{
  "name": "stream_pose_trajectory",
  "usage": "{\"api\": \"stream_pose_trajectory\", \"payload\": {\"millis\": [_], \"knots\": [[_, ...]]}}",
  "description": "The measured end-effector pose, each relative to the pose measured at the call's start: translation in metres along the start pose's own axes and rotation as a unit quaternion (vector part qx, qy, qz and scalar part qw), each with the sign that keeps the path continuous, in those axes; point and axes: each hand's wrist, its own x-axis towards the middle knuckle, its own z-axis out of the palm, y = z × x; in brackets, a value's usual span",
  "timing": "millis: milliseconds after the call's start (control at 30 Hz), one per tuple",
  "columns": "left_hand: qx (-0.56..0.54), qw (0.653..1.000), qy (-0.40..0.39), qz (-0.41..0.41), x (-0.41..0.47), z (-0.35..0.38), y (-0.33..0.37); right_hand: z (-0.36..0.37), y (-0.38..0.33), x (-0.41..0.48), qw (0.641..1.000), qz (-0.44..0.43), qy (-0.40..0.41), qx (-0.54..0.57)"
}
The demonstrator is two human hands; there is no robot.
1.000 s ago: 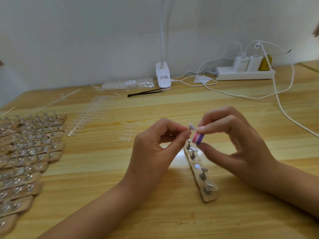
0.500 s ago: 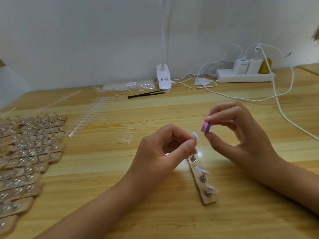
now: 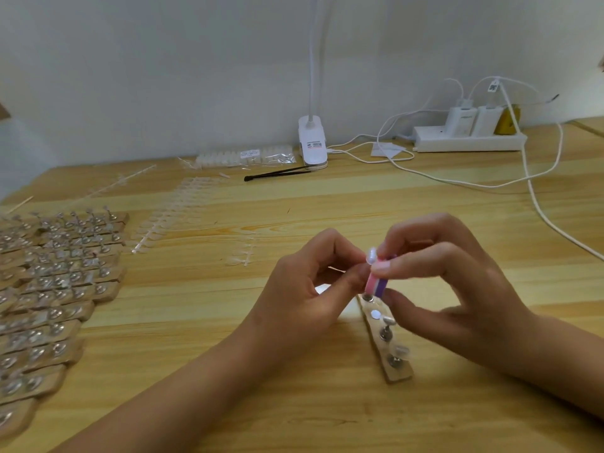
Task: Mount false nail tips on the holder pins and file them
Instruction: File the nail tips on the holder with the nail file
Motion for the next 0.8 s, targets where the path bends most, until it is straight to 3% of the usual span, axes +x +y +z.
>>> {"api": "stream_pose_trajectory", "payload": {"millis": [567,700,800], "knots": [[-0.050,0.999,0.001,-0.019,0.0029,-0.0022,-0.0056,-0.0059,0.0057,0.0026,0.999,0.032,0.014,0.023],[-0.051,0.999,-0.002,-0.007,0.0024,-0.0024,-0.0040,-0.0026,-0.0022,0.0007,1.000,-0.013,0.003,0.008],[-0.056,0.998,-0.003,-0.022,0.0025,-0.0020,-0.0037,-0.0054,0.0023,0.0025,1.000,0.019,0.011,0.014]]}}
